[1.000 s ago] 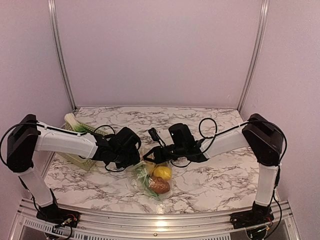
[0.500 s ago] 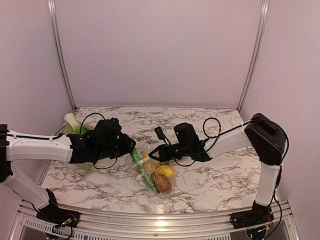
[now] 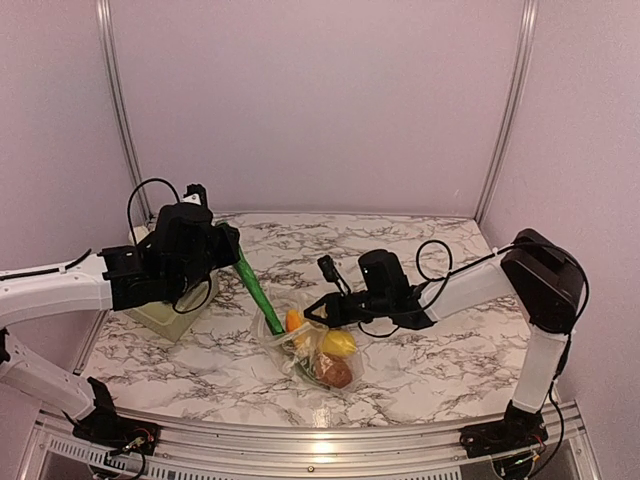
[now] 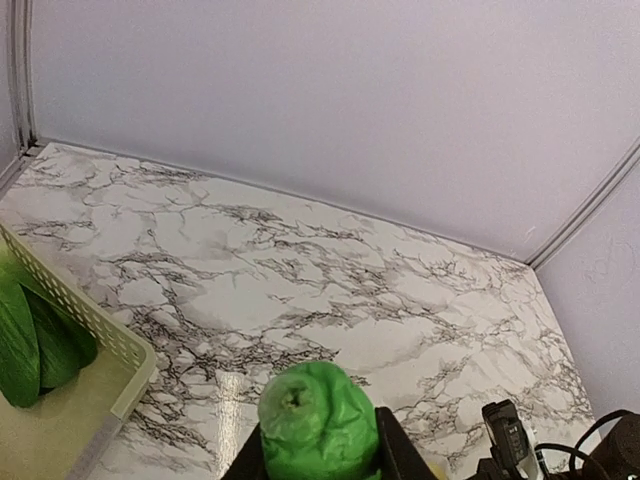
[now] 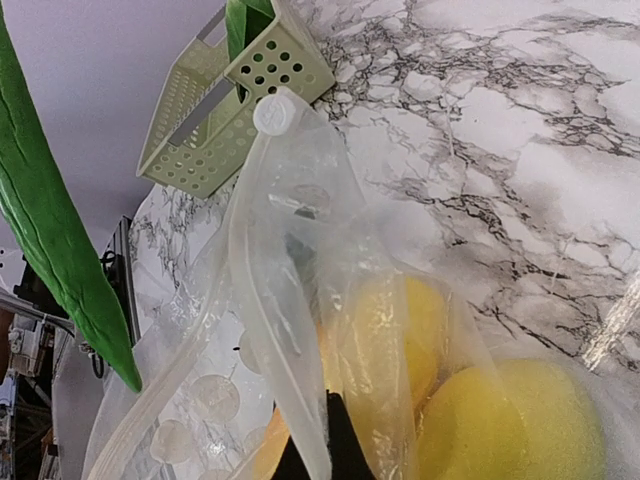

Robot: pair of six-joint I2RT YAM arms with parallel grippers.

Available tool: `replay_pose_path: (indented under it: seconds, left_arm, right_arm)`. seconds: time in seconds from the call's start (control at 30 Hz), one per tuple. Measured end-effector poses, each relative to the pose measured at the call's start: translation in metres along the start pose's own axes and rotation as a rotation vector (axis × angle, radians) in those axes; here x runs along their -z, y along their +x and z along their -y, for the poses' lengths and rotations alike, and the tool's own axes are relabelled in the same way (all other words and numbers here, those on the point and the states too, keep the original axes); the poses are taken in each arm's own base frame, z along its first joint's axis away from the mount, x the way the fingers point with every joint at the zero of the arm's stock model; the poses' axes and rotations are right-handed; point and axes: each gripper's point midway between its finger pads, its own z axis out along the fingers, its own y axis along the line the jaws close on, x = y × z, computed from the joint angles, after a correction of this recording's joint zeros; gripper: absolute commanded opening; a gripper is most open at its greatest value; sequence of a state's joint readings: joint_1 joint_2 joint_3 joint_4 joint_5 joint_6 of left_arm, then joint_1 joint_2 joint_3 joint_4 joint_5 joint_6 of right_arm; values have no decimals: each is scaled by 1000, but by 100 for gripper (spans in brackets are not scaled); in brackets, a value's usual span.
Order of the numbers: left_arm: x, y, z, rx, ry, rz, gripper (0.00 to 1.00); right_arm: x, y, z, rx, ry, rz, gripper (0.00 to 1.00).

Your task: Open the zip-top bag and remove the fake food

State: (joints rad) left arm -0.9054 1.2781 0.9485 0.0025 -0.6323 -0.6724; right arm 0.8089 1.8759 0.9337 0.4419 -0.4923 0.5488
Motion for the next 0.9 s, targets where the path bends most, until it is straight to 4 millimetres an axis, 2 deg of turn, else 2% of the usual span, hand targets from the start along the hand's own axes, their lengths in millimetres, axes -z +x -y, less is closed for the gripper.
replay_pose_path:
  seconds: [0.13,0.33,0.47,0.6,0.7,0.8,0.9]
  left_arm:
    - [2,-46,-19,-4,-52,82,11]
    - [15,-120,-64,2,-125,191,13]
    - [21,-156,-96,-24,-207,214,14]
    - [24,-175,-135,-37,-304,208,14]
    - [25,-178,-171,-39,-395,184,14]
    - [20,-174,-204,-27,-474,152,13]
    - [12,-162,-233,-10,-530,107,13]
  right_arm:
    - [2,2,0,2,1,-1,0]
    - [4,-2,-2,13,-5,7,0]
    - [8,-6,-5,27,-9,18,0]
    - [9,-6,-6,33,-13,19,0]
    - [9,-6,-7,34,-17,16,0]
    - [9,-6,-7,38,-18,16,0]
    - [9,-6,-7,42,-18,16,0]
